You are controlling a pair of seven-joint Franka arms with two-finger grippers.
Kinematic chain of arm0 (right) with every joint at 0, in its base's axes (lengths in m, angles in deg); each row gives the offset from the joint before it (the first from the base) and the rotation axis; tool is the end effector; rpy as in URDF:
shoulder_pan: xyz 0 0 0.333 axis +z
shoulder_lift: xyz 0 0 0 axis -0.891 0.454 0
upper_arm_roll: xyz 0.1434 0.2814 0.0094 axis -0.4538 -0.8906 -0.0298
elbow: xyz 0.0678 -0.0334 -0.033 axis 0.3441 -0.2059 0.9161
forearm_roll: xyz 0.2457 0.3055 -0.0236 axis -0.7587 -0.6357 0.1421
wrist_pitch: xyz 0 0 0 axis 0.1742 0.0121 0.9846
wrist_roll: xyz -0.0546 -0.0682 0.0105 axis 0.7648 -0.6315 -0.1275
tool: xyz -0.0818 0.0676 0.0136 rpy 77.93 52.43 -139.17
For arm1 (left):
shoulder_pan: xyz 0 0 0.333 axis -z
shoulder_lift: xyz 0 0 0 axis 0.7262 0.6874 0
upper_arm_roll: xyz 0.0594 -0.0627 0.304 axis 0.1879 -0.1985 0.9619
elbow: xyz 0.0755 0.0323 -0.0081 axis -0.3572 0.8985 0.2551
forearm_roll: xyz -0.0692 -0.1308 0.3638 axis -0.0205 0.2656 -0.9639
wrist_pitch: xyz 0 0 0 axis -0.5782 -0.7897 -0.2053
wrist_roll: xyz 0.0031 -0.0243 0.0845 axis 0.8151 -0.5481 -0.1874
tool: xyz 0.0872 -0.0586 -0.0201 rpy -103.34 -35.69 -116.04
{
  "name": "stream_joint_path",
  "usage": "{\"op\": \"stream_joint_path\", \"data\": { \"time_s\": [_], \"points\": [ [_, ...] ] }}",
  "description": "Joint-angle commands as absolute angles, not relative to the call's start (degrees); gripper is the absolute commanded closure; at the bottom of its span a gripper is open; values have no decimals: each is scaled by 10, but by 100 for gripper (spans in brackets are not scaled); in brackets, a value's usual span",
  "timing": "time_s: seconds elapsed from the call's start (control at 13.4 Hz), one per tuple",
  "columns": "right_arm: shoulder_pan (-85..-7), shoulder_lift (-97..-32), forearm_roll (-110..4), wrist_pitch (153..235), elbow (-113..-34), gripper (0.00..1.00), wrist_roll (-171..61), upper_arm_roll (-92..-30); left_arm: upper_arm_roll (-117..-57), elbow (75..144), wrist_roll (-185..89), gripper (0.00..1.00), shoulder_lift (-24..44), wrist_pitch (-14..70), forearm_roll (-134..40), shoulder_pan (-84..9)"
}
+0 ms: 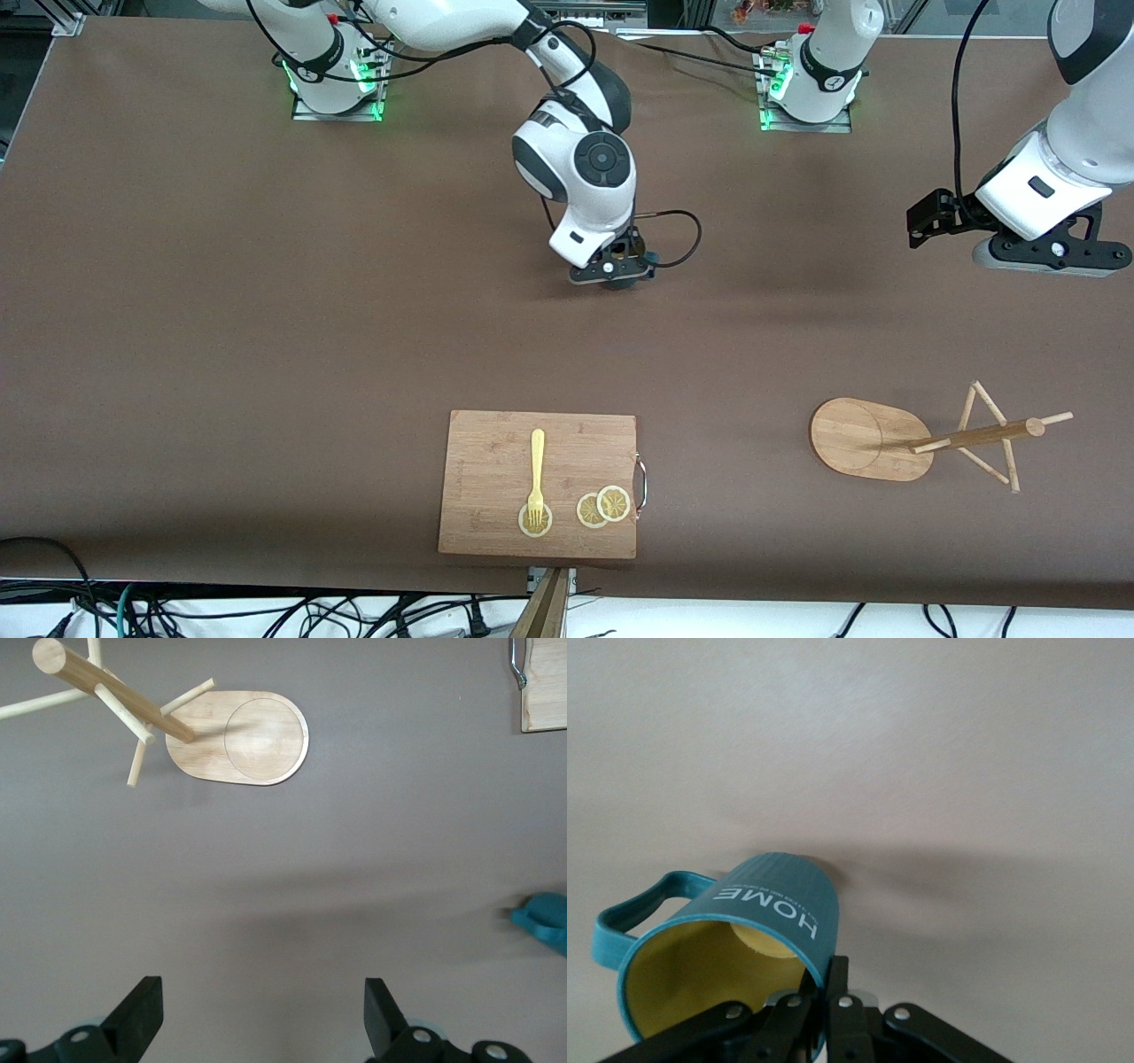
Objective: Pass cup and hang on rack
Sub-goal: 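Lift the mug and carry it toward the table's middle with the right gripper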
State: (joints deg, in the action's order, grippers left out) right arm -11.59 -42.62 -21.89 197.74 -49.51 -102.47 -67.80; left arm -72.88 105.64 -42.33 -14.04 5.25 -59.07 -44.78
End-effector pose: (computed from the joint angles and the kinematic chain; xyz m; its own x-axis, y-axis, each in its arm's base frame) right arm 0.4489 0.5924 0.2648 0.9885 0.1263 -0.0838 0.1215 -0.9908 -0.0593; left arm 0.5639 -0.0505 0.5694 0.9949 -0.0879 -0.0502 -0.0903 -0.9948 -0.0471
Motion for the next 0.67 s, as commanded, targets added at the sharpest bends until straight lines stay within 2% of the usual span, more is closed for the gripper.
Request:
{"op": "stream_joint_path", "data": {
  "time_s": [0.0,0.37,0.6],
  "points": [
    [-96,-408,-217,1982,-469,97,-1043,-689,-729,1035,-421,0,-126,36,-598,-446],
    [-59,-403,-163,1982,-471,96,-1037,-688,-735,1036,-362,0,-100,-11,-590,-422],
    [-53,-399,-154,1982,-472,90,-1036,-688,-734,1044,-287,0,-94,-12,-556,-444]
  ]
}}
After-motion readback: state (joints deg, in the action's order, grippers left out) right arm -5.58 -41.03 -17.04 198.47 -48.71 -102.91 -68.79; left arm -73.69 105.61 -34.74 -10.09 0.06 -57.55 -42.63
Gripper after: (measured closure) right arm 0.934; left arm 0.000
